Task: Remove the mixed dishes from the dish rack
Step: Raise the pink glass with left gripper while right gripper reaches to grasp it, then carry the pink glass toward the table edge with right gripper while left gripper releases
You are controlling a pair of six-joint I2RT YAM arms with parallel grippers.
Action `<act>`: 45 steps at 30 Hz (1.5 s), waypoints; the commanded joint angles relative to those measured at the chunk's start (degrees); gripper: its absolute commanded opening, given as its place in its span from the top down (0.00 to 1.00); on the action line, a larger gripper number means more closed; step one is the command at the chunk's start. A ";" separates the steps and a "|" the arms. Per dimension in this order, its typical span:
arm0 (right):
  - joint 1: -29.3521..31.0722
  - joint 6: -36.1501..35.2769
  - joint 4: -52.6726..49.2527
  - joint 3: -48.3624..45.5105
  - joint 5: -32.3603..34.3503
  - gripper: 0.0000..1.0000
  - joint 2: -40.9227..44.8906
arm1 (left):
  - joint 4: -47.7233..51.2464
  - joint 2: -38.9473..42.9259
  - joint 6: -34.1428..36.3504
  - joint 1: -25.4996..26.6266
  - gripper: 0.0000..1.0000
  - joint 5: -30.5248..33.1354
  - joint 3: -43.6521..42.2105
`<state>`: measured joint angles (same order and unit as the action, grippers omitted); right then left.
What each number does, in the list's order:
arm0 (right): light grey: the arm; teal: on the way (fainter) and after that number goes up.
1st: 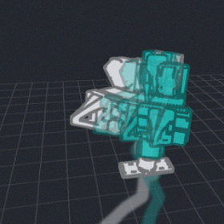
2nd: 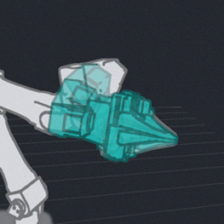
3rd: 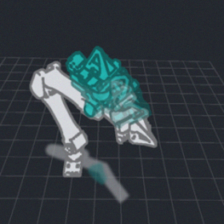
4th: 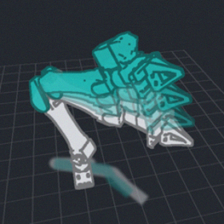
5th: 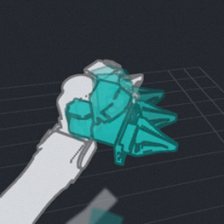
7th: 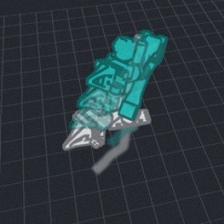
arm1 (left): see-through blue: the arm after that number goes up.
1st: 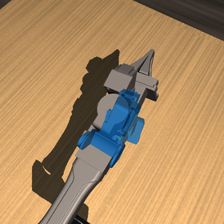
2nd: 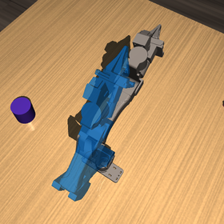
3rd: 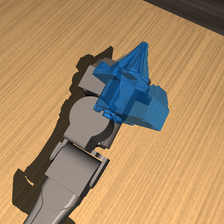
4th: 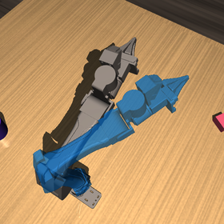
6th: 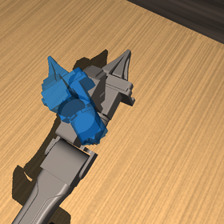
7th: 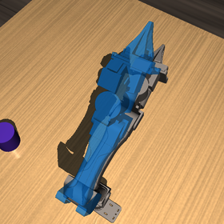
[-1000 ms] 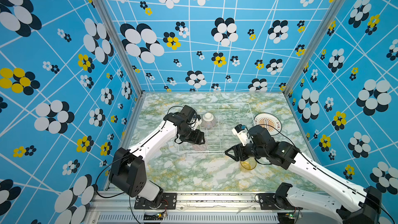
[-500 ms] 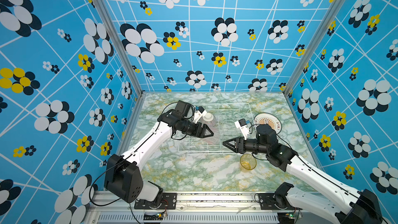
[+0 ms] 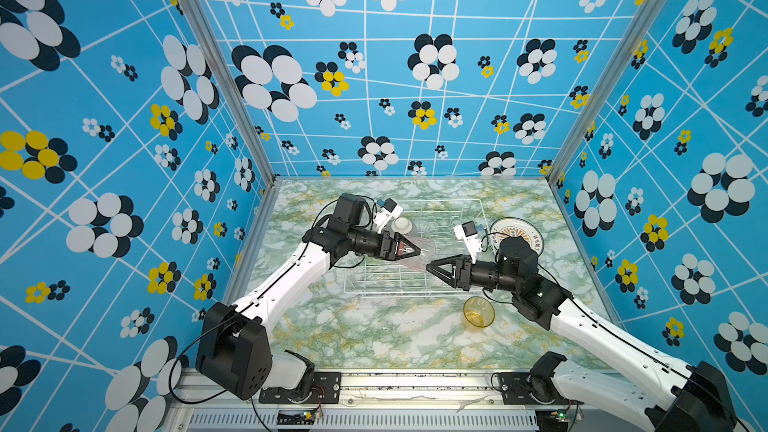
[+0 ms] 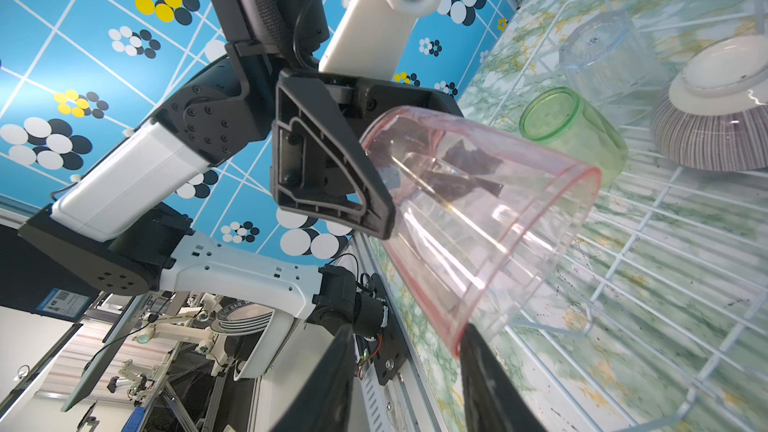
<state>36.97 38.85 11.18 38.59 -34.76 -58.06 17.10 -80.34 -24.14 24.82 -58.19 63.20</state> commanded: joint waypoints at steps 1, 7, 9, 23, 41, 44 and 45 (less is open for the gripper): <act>-0.37 0.70 4.54 1.38 -1.79 0.58 -1.37 | -8.50 1.31 -4.42 -0.07 0.37 -4.42 -1.48; -0.39 2.06 10.78 2.27 -2.91 0.62 -3.79 | -16.54 0.97 -9.63 0.41 0.37 -6.28 -3.56; -0.33 2.75 13.05 2.25 -3.29 0.63 -4.48 | -19.40 0.70 -11.46 0.66 0.37 -6.89 -4.05; -0.37 2.31 14.56 3.57 -3.20 0.87 -5.31 | -24.84 -1.45 -14.74 2.42 0.36 -8.17 -3.71; -0.36 -5.34 -1.86 8.33 -4.26 1.00 -0.96 | -10.20 3.50 -4.67 1.26 0.09 -3.16 -0.13; -0.37 -9.04 -10.62 11.11 -3.55 1.00 0.41 | -4.19 5.63 -1.37 0.11 0.09 0.05 1.20; -0.32 -10.67 -14.59 12.58 -2.96 1.00 0.78 | -1.29 6.36 0.15 -0.33 0.09 1.91 1.85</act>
<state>36.82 33.63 6.50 47.00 -39.09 -59.31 7.79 -77.28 -29.78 25.67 -60.49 62.02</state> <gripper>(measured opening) 0.090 0.911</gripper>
